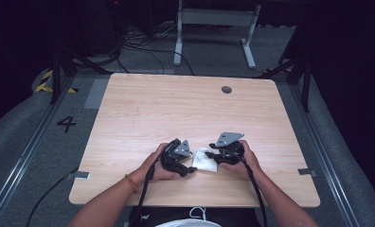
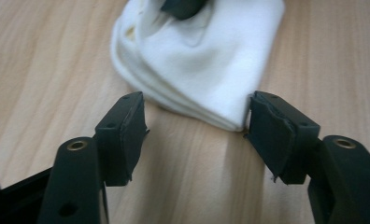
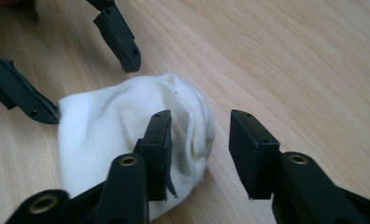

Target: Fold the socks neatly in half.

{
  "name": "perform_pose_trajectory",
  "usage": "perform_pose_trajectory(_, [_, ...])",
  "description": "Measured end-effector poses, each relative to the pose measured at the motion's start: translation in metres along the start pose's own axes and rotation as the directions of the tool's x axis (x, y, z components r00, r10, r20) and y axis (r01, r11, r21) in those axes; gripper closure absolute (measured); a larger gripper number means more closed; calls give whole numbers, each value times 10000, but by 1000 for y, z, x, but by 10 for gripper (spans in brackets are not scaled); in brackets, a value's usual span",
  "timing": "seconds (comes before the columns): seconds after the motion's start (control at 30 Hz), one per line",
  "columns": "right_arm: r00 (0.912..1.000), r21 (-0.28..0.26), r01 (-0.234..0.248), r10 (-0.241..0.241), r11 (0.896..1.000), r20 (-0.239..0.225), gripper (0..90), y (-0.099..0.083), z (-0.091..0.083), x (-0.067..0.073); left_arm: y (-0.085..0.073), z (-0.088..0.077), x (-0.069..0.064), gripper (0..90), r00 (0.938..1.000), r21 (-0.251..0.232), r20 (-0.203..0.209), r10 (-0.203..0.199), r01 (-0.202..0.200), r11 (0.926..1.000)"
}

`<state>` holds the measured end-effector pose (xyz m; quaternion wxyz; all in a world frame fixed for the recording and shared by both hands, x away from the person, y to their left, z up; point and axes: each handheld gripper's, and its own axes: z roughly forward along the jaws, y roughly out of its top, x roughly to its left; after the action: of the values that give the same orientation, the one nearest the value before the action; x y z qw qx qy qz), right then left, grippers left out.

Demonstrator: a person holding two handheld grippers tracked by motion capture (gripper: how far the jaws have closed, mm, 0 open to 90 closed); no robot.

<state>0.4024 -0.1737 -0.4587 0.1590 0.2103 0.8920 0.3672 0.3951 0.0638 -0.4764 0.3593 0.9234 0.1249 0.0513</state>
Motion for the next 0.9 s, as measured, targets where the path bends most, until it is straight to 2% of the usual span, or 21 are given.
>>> perform_pose_trajectory(0.1, [10000, -243, 10, -10, 9997, -20, 561, 2, -11, -1, -1, -2, 1, 329, 9998, 113, -197, 7, -5, 9999])
perform_pose_trajectory(0.2, [10000, -243, 52, -53, 9997, -21, 531, 0, -19, -1, 0, -6, 0, 321, 9995, 117, -313, 32, -28, 9999])
perform_pose_trajectory(0.4, [9999, -363, 134, -134, 9993, -2, 477, -9, -44, -3, -6, -22, -4, 300, 9981, 230, -620, 28, -14, 9997])
perform_pose_trajectory(0.57, [9995, -422, 133, -120, 9990, 306, 453, -27, -67, -4, -20, -37, -6, 290, 9961, 399, -870, -131, 166, 9991])
perform_pose_trajectory(0.73, [9976, -279, 111, -91, 9995, 686, 438, -49, -88, -4, -34, -56, -8, 294, 9918, 316, -1253, -266, 308, 9990])
perform_pose_trajectory(0.9, [9959, -374, -239, 270, 9990, 862, 425, -73, -106, -7, -54, -73, -14, 295, 9867, 313, -1548, -485, 540, 9981])
